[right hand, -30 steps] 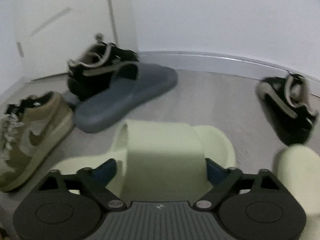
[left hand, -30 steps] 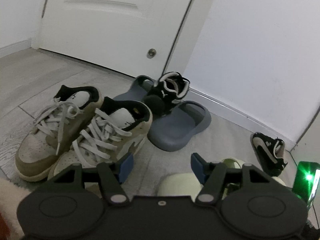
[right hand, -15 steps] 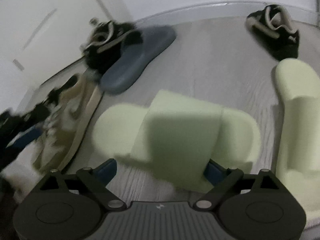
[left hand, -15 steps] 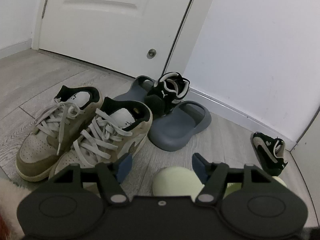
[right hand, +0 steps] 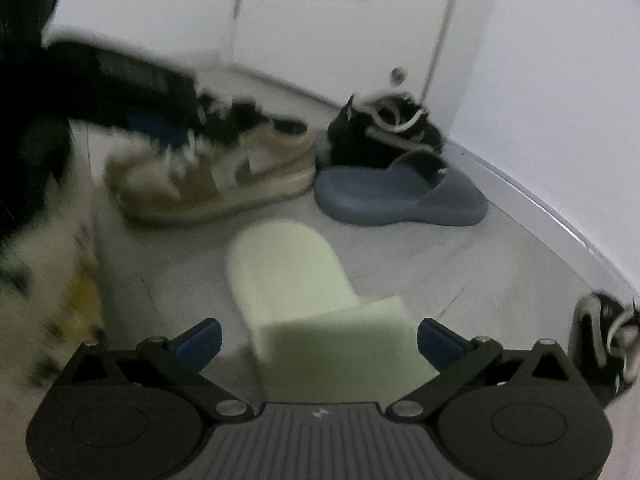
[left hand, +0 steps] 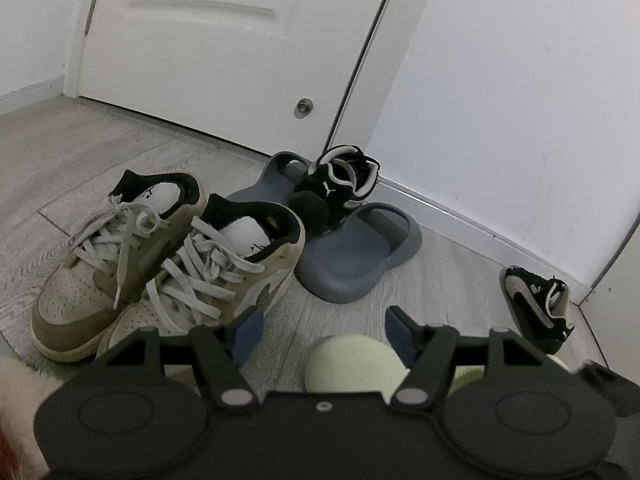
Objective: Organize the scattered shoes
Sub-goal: 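Lift and carry the pale green slide with the right tool toward the other slides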
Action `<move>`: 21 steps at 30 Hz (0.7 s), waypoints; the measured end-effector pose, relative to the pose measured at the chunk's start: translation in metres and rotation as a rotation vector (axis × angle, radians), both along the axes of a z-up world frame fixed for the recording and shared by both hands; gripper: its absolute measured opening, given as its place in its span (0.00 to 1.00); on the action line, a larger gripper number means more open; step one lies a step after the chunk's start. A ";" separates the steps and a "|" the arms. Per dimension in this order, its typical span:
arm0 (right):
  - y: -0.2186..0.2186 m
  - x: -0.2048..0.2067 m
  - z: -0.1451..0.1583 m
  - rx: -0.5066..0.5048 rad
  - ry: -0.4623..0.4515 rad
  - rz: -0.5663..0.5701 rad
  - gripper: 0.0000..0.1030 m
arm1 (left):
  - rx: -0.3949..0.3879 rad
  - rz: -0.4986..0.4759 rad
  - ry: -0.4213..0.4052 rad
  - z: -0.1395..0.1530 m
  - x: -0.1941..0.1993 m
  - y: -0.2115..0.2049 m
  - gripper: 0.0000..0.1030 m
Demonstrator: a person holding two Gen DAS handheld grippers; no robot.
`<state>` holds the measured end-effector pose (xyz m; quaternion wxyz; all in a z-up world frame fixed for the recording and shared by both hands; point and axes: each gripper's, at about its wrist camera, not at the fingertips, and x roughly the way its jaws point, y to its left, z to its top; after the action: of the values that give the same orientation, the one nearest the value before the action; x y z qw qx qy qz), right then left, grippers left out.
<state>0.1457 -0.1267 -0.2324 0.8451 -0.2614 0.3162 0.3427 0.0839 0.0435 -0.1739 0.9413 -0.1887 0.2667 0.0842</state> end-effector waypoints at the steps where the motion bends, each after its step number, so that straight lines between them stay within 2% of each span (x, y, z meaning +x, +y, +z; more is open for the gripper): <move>1: 0.001 0.005 -0.004 -0.010 -0.002 0.004 1.00 | -0.003 0.002 0.000 0.000 0.000 0.001 0.66; 8: 0.003 0.021 -0.016 0.089 0.077 -0.082 1.00 | -0.003 -0.006 0.009 -0.002 0.001 -0.001 0.67; 12: 0.007 0.020 -0.015 0.088 0.099 -0.311 0.99 | -0.007 -0.005 0.011 -0.002 0.001 0.000 0.67; 17: -0.002 0.015 -0.008 0.053 0.180 -0.600 0.99 | -0.009 -0.006 0.009 -0.002 0.001 0.000 0.67; 21: -0.013 0.005 -0.002 0.097 0.251 -0.584 1.00 | -0.006 -0.010 0.008 -0.001 0.002 -0.001 0.67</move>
<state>0.1508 -0.1399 -0.2347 0.8738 -0.0747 0.4627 0.1299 0.0857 0.0420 -0.1752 0.9401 -0.1900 0.2716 0.0795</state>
